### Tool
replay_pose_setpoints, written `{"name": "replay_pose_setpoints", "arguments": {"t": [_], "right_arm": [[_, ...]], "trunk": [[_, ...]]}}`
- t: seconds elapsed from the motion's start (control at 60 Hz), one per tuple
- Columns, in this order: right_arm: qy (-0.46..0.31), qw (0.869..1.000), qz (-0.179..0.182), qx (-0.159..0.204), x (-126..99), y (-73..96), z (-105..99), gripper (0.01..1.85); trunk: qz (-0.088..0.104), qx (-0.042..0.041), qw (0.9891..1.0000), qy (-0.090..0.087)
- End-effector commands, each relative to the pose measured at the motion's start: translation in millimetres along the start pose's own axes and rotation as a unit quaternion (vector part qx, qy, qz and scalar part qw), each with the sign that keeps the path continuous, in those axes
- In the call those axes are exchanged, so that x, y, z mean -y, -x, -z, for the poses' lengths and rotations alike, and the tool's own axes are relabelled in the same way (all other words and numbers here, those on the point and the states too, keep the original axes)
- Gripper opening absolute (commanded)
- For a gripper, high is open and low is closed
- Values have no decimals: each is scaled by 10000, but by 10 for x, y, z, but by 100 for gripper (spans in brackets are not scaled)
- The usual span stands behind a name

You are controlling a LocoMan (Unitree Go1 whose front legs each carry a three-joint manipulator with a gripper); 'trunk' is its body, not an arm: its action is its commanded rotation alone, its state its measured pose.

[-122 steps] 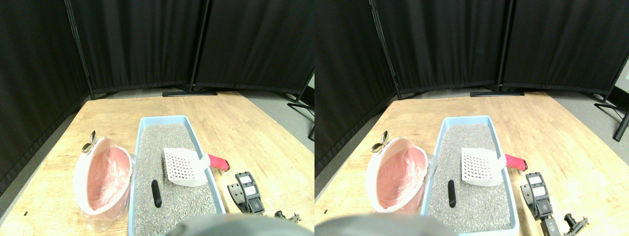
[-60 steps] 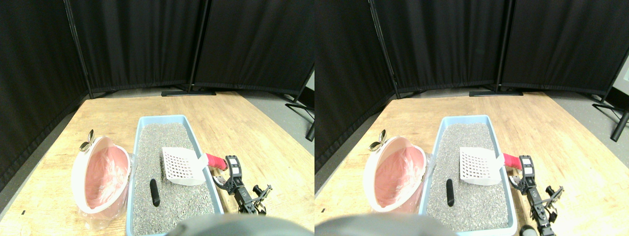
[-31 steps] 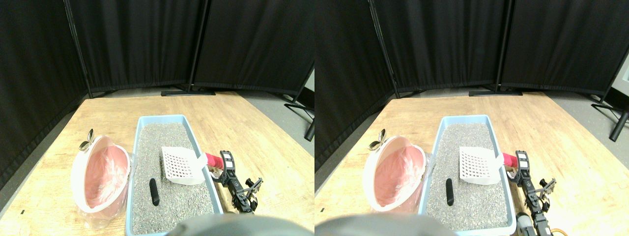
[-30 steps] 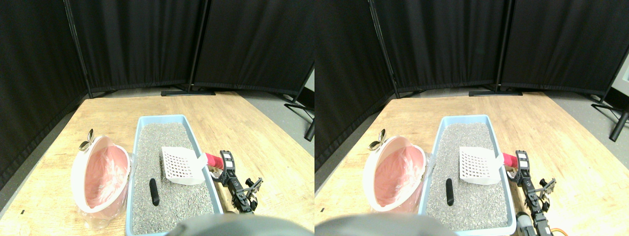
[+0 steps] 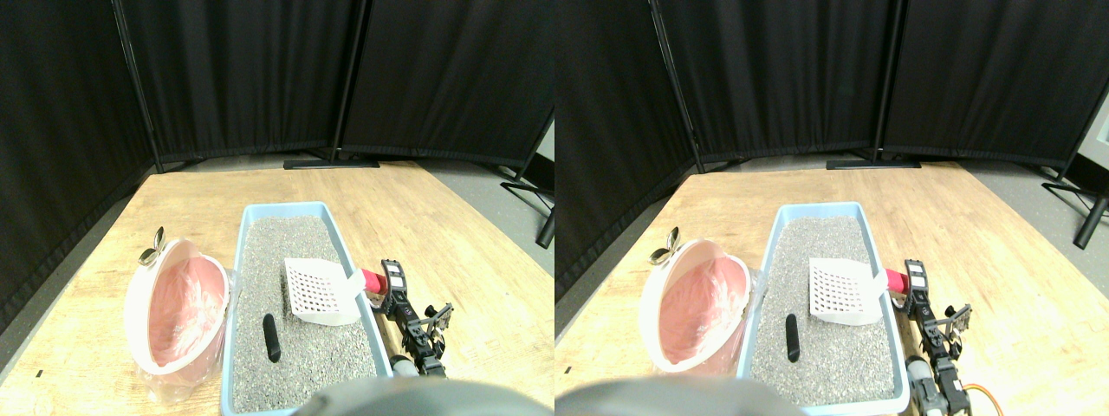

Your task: Scoop (unimanual)

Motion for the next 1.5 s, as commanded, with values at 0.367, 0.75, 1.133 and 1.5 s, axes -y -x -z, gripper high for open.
{"name": "replay_pose_setpoints", "arguments": {"t": [0.367,0.75,1.133,1.5], "right_arm": [[-52,9996,-147,226,-78,-172,-75,91],[85,9992,-333,226,-40,-271,-73,55],[214,9974,-603,336,1,-286,-78,5],[564,9861,-1181,1019,-68,-83,-324,5]], "trunk": [[-149,-73,9998,104],[-147,-97,9998,112],[-151,-118,9997,123],[-286,-117,9993,233]]}}
